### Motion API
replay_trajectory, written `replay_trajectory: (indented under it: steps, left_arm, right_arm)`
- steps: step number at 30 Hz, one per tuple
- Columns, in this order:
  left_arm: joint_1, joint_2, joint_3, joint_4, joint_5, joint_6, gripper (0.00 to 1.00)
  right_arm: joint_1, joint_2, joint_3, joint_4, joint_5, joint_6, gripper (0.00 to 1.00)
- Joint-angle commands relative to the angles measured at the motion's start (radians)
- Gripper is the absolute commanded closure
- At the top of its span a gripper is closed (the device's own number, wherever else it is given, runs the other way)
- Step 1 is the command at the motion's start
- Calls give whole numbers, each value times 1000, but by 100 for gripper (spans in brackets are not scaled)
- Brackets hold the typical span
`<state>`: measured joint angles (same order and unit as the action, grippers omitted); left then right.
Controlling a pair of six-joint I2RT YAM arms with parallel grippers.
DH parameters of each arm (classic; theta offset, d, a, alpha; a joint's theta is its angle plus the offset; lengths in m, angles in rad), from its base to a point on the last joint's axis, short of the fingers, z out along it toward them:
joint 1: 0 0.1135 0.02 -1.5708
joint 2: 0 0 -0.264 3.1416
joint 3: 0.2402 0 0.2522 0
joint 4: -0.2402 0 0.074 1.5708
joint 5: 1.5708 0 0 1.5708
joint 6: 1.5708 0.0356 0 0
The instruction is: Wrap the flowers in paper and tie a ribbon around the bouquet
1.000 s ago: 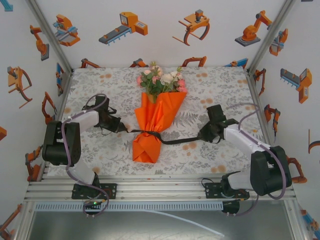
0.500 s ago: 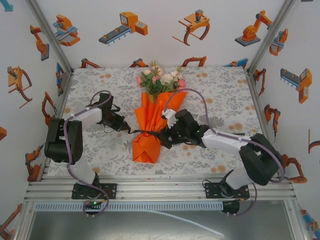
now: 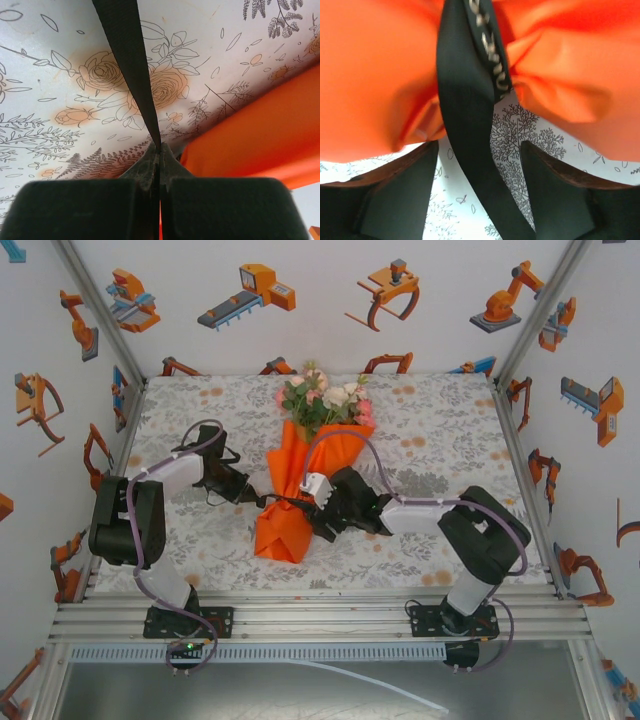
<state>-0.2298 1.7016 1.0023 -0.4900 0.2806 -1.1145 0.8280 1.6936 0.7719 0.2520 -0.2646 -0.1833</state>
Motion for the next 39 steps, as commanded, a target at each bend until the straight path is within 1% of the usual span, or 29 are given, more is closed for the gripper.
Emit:
replay_trajectory:
  steps: [1,4,6,7,8,10,12,16,17,19,21,23,29,33,35,36,37,39]
  left_arm:
    - [-2,-10,26,-55,-13,33,100]
    - [-2,-18,29,-67,-26,37,100]
    - [1,-23,31,-77,-35,46,100]
    - [5,-26,32,-85,-43,52,100]
    - [11,-32,32,-94,-51,59,100]
    - [28,-44,21,-105,-59,68,100]
    - [44,-61,1,-104,-64,70,100]
    - [55,-89,-50,-93,-68,69,100]
    - [55,-89,-61,-89,-65,67,100]
    - [55,-89,-78,-87,-65,64,100]
    - [55,-91,-92,-83,-76,63,100]
    - [56,-91,-97,-80,-80,68,100]
    - [55,-86,-98,-76,-88,62,100]
    - [55,-88,-106,-55,-83,36,100]
    - [46,-89,-107,-35,-58,30,100]
    - [25,-89,-104,-10,-42,32,100]
    - [-14,-90,-93,24,-21,42,99]
    - [-107,-79,-51,59,13,70,92]
  right_arm:
    - [17,21,-33,84,66,-41,51]
    - [17,10,-65,125,113,-33,74]
    - [17,-12,-94,162,160,-3,86]
    - [17,-32,-106,166,182,12,96]
    - [16,-59,-116,162,217,37,100]
    - [13,-122,-143,148,341,121,100]
    - [-3,-192,-164,103,483,253,100]
    - [-73,-287,-172,-115,757,624,100]
    - [-93,-298,-171,-177,801,700,100]
    - [-134,-305,-164,-284,838,805,100]
    - [-190,-312,-160,-375,834,892,100]
    - [-273,-322,-155,-469,800,979,100]
    - [-422,-368,-164,-586,787,1046,100]
    - [-531,-407,-188,-630,746,1092,100]
    - [-553,-416,-182,-632,714,1052,100]
    - [-554,-418,-170,-622,677,1006,100]
    - [-554,-426,-166,-588,612,954,100]
    - [-554,-462,-179,-498,445,866,100]
